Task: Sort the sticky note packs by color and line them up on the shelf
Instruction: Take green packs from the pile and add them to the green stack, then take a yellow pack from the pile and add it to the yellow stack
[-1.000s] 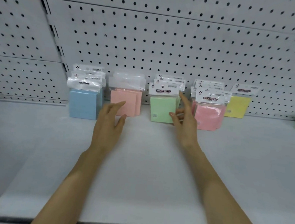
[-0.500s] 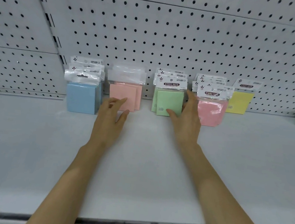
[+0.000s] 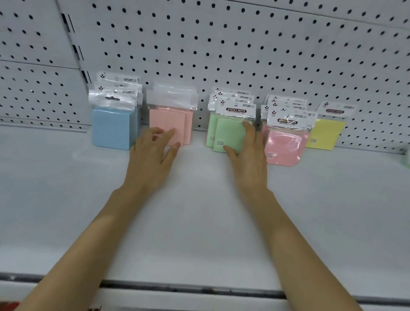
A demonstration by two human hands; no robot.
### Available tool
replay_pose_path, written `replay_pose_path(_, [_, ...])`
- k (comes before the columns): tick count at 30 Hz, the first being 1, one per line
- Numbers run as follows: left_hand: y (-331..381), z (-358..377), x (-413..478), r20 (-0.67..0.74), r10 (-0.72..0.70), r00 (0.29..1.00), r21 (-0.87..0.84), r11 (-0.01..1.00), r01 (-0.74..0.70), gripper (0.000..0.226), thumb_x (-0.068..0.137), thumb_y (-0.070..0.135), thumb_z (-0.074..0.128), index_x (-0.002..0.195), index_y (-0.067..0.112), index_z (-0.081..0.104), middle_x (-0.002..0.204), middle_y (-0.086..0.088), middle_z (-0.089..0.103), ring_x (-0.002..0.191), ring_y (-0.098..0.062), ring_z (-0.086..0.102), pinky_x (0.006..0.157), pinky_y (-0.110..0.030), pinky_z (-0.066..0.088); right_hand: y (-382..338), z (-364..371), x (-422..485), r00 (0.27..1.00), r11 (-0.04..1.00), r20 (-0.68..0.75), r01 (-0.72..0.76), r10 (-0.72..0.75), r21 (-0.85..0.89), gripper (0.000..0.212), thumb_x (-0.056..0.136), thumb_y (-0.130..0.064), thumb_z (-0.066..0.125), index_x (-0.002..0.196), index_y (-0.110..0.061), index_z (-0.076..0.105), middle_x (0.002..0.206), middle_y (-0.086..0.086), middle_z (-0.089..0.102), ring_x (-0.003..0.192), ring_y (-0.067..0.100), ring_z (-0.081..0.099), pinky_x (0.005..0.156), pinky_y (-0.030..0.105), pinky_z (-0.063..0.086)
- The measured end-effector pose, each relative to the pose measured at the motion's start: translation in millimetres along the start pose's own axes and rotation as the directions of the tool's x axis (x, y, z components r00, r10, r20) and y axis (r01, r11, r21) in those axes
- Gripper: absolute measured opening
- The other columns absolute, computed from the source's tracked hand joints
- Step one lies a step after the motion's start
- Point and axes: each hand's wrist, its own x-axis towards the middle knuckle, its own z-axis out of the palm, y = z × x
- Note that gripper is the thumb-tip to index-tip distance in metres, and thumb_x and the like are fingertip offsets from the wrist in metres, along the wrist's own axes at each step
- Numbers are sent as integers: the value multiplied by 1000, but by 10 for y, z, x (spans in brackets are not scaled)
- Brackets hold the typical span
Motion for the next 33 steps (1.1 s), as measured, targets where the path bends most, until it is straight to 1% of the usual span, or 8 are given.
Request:
replay_pose_path(5, [168, -121, -21, 56, 138, 989, 312, 938, -148, 67, 88, 60, 20, 137, 23, 47, 138, -11, 46, 125, -34, 42, 101, -46, 31, 102, -442, 6, 958, 954, 55, 286, -282, -94, 49, 90, -21, 61, 135, -11, 43, 121, 11, 47, 112, 28, 48, 84, 38, 49])
replay_pose_path(8, [434, -215, 83, 127, 253, 959, 445, 849, -284, 65, 91, 59, 24, 135, 18, 48, 136, -17, 49, 121, -38, 47, 101, -51, 33, 344, -863, 38, 909, 874, 113, 417, -402, -248, 49, 89, -21, 61, 134, -10, 47, 125, 13, 52, 114, 28, 48, 91, 37, 44])
replay_pose_path(10, [685, -207, 163, 170, 324, 931, 462, 808, -366, 65, 91, 59, 26, 132, 16, 51, 134, -18, 51, 120, -38, 49, 102, -51, 31, 625, -1143, 18, 901, 828, 169, 435, -400, -354, 50, 91, -30, 58, 136, -11, 46, 134, 13, 49, 120, 30, 47, 98, 42, 40])
replay_pose_path(15, [1436, 151, 194, 246, 455, 856, 372, 771, -517, 63, 91, 55, 29, 133, 13, 52, 135, -17, 50, 122, -35, 47, 105, -52, 27, 1539, -1860, -220, 954, 823, 216, 292, -210, -488, 59, 92, -49, 37, 136, -13, 48, 142, 13, 45, 125, 32, 48, 102, 45, 37])
replay_pose_path(21, [2620, 1032, 115, 330, 579, 745, 197, 730, -654, 64, 93, 57, 24, 138, 17, 47, 143, -14, 45, 131, -32, 42, 111, -49, 24, 2830, -2910, -608, 992, 880, 32, -97, 126, -465, 67, 91, -59, 35, 143, -17, 39, 152, 9, 31, 138, 29, 31, 110, 41, 23])
replay_pose_path(25, [3525, 1773, 100, 361, 594, 719, 84, 748, -659, 70, 93, 61, 17, 142, 18, 42, 150, -9, 37, 138, -26, 34, 115, -44, 20, 3656, -3585, -751, 958, 854, -10, -261, 287, -450, 63, 92, -56, 37, 146, -23, 33, 156, 4, 23, 141, 27, 23, 113, 42, 18])
replay_pose_path(29, [4441, 2510, 86, 367, 607, 705, -24, 764, -645, 80, 86, 69, 6, 149, 24, 26, 157, -1, 21, 145, -16, 18, 116, -30, 3, 4354, -4164, -841, 919, 857, -66, -387, 388, -339, 64, 89, -54, 34, 146, -25, 31, 155, 0, 24, 142, 23, 22, 114, 38, 16])
replay_pose_path(33, [5146, 3058, 50, 435, 552, 712, -105, 816, -568, 73, 90, 64, 16, 151, 24, 18, 159, 4, 11, 146, -11, 7, 118, -31, 2, 4851, -4502, -771, 915, 873, -71, -400, 397, -277, 55, 94, -43, 42, 145, -24, 32, 155, -1, 25, 141, 20, 22, 112, 27, 14])
